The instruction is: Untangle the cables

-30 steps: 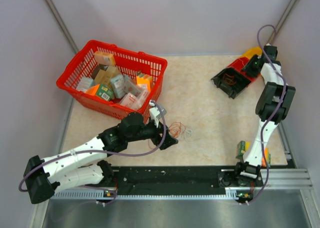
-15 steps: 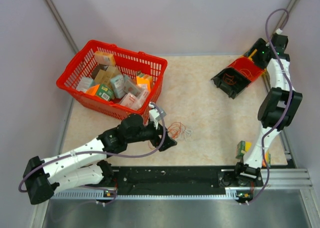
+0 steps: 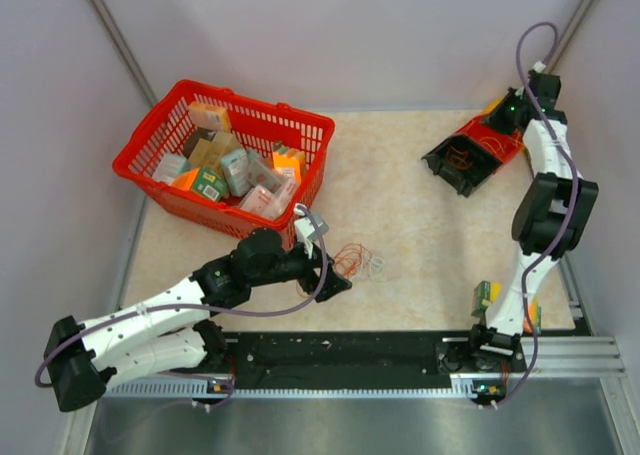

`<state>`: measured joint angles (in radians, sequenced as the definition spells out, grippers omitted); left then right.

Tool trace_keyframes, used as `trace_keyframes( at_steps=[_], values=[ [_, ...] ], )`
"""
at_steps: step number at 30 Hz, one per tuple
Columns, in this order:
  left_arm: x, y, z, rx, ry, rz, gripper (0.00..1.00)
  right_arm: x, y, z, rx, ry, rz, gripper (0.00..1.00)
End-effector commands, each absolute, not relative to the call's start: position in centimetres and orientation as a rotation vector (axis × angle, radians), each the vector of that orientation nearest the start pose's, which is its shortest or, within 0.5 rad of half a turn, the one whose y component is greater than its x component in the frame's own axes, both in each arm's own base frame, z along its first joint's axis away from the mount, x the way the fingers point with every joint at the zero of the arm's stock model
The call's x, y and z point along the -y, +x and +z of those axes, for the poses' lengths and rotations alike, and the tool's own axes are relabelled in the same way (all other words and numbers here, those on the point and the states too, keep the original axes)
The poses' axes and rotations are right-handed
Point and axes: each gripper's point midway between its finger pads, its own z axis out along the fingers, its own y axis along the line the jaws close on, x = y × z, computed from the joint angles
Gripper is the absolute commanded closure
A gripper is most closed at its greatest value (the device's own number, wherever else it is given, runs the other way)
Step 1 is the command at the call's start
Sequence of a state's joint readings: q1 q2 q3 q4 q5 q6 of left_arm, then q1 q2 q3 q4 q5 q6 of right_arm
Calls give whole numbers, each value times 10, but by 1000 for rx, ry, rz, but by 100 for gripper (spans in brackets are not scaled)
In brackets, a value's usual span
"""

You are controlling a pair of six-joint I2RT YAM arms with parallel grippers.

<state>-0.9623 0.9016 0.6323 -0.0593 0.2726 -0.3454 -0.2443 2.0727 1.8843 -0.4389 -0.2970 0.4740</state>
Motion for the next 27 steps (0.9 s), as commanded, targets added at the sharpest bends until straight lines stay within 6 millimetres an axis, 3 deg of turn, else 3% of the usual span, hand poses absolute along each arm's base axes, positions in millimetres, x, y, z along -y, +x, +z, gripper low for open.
trace_keyframes(
  at_steps=[1, 6, 10, 12, 15, 19, 21, 23, 25, 27],
  values=[
    [304, 138, 208, -1840, 809, -1133, 18, 23, 563, 217, -2089, 488, 504, 100],
    [302, 139, 214, -1831, 784, -1140, 18, 8, 541, 277, -1993, 417, 426, 100],
    [302, 141, 219, -1833, 753, -1143, 18, -16, 516, 342, -1882, 355, 477, 100],
    [305, 143, 232, -1795, 732, -1162, 18, -32, 499, 379, -1820, 300, 500, 100],
    [307, 143, 238, -1785, 720, -1177, 18, -53, 469, 442, -1709, 227, 556, 100],
    [307, 145, 241, -1789, 699, -1184, 18, -89, 412, 531, -1530, 113, 653, 100],
    [308, 146, 242, -1790, 687, -1190, 18, -100, 381, 564, -1455, 75, 688, 100],
    [309, 146, 244, -1791, 679, -1195, 18, -108, 364, 576, -1431, 62, 744, 100],
    [309, 146, 247, -1789, 670, -1201, 18, -120, 354, 569, -1449, 42, 807, 100],
    [308, 146, 251, -1780, 663, -1207, 18, -130, 353, 543, -1492, 38, 851, 100]
  ],
)
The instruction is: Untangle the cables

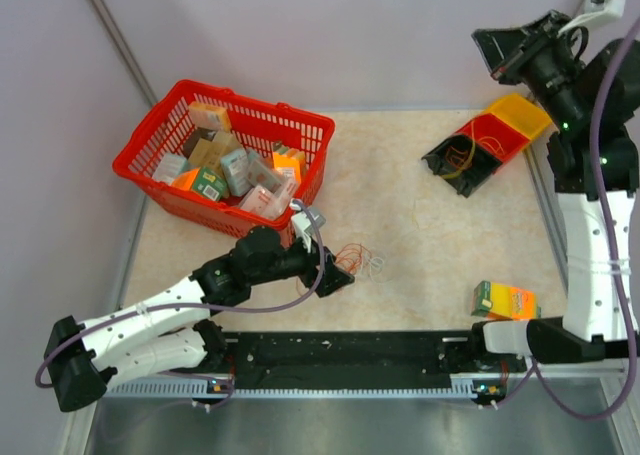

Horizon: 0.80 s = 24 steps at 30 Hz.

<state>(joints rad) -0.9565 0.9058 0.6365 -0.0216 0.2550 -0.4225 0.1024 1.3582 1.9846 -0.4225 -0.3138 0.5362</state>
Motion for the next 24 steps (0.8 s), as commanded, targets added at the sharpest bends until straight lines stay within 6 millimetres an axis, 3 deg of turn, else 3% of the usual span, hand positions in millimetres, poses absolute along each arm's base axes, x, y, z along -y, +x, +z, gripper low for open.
trace_keyframes(
  at_steps=[1, 7, 12, 15, 17, 21, 23, 24],
  values=[
    [307, 145, 253, -1779, 657, -1208, 18, -132, 351, 532, -1501, 37, 859, 100],
    [306, 146, 259, -1768, 643, -1213, 18, -129, 345, 467, -1587, 86, 854, 100],
    [318, 147, 262, -1775, 651, -1250, 17, -154, 324, 375, -1753, 184, 1079, 100],
    [322, 148, 261, -1775, 654, -1267, 17, -169, 304, 307, -1854, 357, 1300, 71],
    [325, 148, 258, -1786, 658, -1271, 18, -178, 287, 278, -1890, 451, 1463, 55],
    [327, 148, 255, -1801, 668, -1271, 17, -184, 257, 236, -2012, 609, 1581, 32],
    [328, 149, 256, -1804, 669, -1269, 18, -184, 245, 219, -2090, 601, 1554, 28],
    [328, 149, 257, -1804, 669, -1269, 18, -183, 237, 204, -2161, 607, 1525, 17]
  ],
)
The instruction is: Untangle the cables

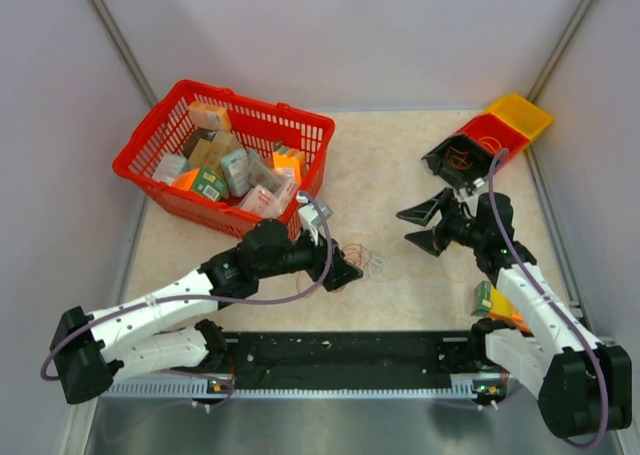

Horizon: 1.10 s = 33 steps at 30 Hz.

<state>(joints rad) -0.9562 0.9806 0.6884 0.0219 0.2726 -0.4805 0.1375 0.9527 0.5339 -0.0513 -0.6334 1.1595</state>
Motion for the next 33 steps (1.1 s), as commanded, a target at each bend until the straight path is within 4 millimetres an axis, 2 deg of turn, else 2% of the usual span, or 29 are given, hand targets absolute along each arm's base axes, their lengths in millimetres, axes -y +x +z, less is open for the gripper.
trace_keyframes(
  at_steps=[1, 3, 6, 8, 9, 11, 13, 16, 20, 23, 27, 31, 33],
  values=[
    [329, 149, 259, -1799, 673, -1274, 18, -185, 228, 196, -2206, 572, 1527, 15],
    [330, 148, 259, -1795, 676, -1279, 18, -186, 212, 180, -2286, 500, 1527, 4],
    [332, 149, 258, -1798, 680, -1284, 18, -169, 200, 151, -2416, 427, 1291, 2],
    [335, 148, 258, -1794, 700, -1290, 17, -174, 189, 148, -2432, 344, 1346, 2],
    [337, 147, 257, -1791, 720, -1296, 18, -180, 183, 153, -2415, 281, 1423, 3],
    [341, 147, 257, -1782, 759, -1292, 23, -194, 171, 179, -2301, 147, 1658, 3],
    [341, 150, 256, -1783, 760, -1287, 28, -198, 166, 198, -2200, 56, 1732, 5],
    [332, 161, 266, -1722, 683, -1332, 28, -198, 156, 212, -2139, -46, 1755, 5],
    [322, 176, 276, -1682, 603, -1439, 14, -199, 145, 220, -2119, -147, 1796, 8],
    [331, 186, 273, -1709, 615, -1444, 14, -199, 135, 229, -2086, -224, 1825, 12],
    [344, 201, 263, -1670, 676, -1422, 26, -199, 124, 245, -2040, -285, 1867, 13],
    [365, 201, 253, -1555, 817, -1455, 22, -198, 117, 258, -1990, -356, 1873, 13],
    [372, 195, 260, -1363, 898, -1392, 19, -198, 113, 260, -1986, -372, 1877, 13]
  ],
)
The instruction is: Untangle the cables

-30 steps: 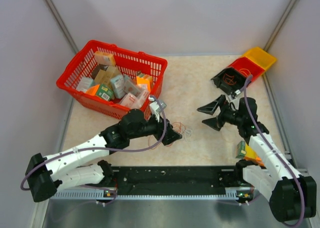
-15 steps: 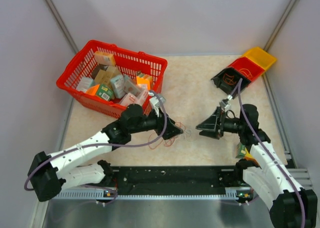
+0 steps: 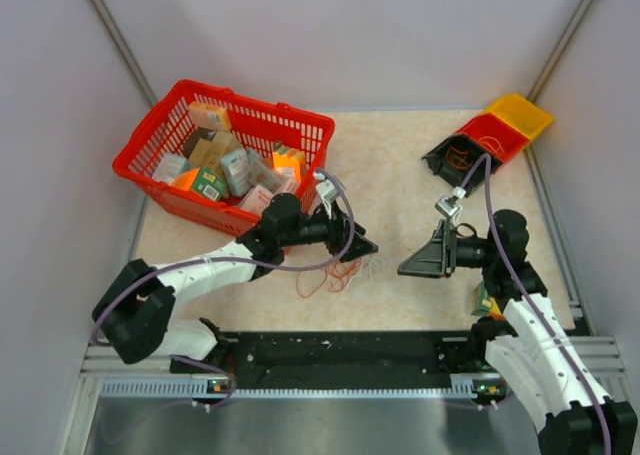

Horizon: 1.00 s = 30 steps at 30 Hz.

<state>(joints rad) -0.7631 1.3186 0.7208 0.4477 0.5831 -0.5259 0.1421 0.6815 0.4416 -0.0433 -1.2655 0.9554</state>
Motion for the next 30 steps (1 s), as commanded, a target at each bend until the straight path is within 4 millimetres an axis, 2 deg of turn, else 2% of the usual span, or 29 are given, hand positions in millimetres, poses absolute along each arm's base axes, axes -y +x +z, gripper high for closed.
trace_keyframes(
  at_steps=[1, 3, 5, 7, 11, 14, 19, 21, 23, 24, 28, 30],
  values=[
    [374, 195, 253, -1314, 930, -1318, 17, -198, 112, 261, -1986, -376, 1879, 13],
    [385, 194, 239, -1271, 1011, -1172, 16, -197, 111, 263, -1975, -386, 1874, 13],
    [399, 196, 233, -1208, 1107, -1039, 16, -197, 110, 264, -1973, -388, 1876, 13],
    [408, 200, 229, -1153, 1128, -947, 16, -197, 109, 265, -1968, -390, 1876, 13],
    [424, 204, 228, -1050, 1152, -904, 16, -197, 107, 268, -1958, -397, 1879, 13],
    [438, 217, 224, -1043, 1163, -838, 17, -197, 103, 271, -1951, -409, 1882, 13],
    [454, 227, 237, -972, 1125, -800, 19, -196, 101, 271, -1948, -405, 1879, 13],
    [459, 223, 242, -945, 1116, -826, 22, -196, 100, 271, -1951, -404, 1881, 13],
    [461, 218, 251, -910, 1093, -869, 29, -196, 99, 270, -1953, -403, 1884, 13],
    [461, 217, 256, -895, 1078, -886, 37, -196, 99, 271, -1951, -406, 1882, 13],
    [461, 217, 268, -894, 1040, -913, 82, -196, 99, 268, -1961, -390, 1885, 13],
    [461, 226, 273, -929, 1010, -885, 97, -196, 100, 260, -1998, -354, 1879, 7]
  ],
)
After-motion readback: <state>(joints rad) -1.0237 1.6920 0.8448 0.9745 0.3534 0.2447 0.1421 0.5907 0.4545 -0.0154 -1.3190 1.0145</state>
